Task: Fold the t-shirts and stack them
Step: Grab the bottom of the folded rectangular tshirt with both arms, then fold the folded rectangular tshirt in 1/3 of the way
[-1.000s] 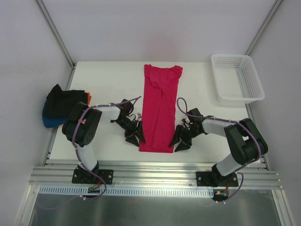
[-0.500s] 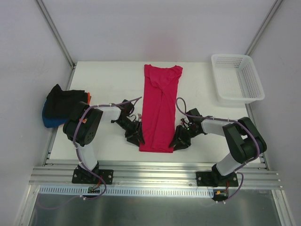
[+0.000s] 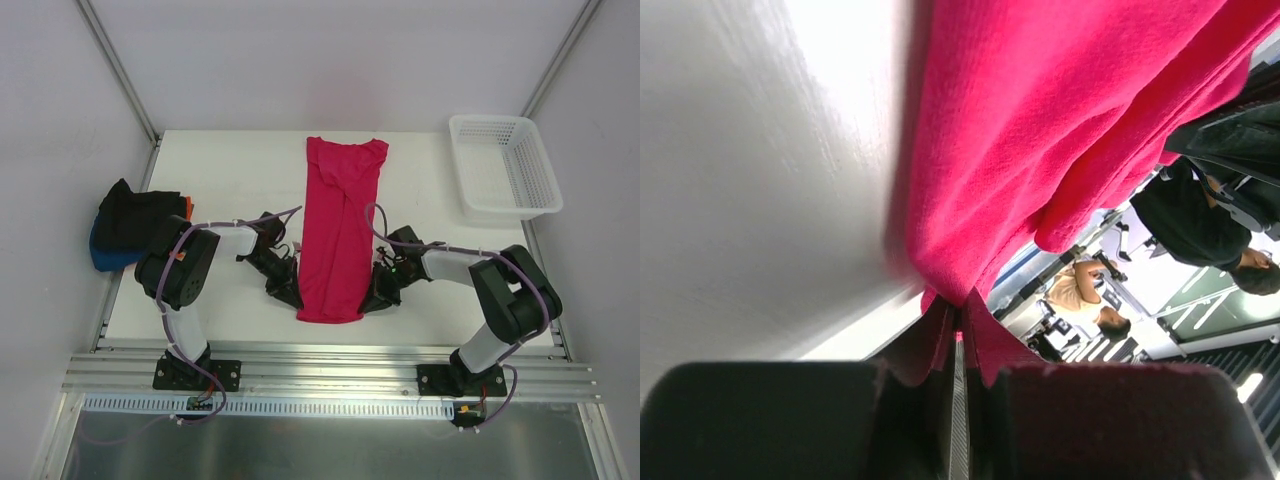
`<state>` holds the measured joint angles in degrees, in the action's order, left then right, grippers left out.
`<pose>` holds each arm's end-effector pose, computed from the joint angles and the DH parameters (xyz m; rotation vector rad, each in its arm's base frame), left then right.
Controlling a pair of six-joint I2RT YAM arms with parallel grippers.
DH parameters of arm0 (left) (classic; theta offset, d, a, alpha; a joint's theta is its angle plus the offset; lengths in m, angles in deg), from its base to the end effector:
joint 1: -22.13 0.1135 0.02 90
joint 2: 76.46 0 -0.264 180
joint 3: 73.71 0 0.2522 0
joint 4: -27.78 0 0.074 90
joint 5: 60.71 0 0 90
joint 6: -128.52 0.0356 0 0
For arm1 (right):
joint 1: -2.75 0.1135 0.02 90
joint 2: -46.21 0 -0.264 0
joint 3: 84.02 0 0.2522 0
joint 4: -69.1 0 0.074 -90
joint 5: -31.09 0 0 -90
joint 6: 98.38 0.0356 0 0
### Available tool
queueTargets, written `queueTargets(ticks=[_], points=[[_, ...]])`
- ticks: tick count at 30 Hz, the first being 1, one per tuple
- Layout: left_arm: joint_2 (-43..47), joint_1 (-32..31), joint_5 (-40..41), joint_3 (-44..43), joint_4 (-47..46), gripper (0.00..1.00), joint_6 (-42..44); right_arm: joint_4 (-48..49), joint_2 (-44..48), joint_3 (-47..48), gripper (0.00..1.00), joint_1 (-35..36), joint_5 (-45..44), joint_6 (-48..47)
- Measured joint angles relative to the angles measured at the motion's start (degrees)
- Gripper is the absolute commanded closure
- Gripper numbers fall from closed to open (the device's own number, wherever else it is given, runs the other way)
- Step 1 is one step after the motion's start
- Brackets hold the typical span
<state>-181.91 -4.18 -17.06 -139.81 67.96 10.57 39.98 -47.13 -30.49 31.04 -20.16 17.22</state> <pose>0.2604 -0.1575 0.1111 -0.0672 -2.7011 1.1414 0.2234 0.1455 0.1206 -0.2579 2.8975 1.1546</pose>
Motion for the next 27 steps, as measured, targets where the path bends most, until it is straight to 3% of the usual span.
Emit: queueTargets(ticks=[17, 27], points=[[4.09, 1.73, -0.37, -13.97, 8.2, 1.0, 8.04, -14.45, 4.98, 15.98, 1.0, -7.5, -2.21, -11.5], [-1.07, 6.56, -0.94, -28.15, 9.57, 1.0, 9.38, -13.92, 1.27, 30.97, 1.0, -13.6, -4.02, -13.25]])
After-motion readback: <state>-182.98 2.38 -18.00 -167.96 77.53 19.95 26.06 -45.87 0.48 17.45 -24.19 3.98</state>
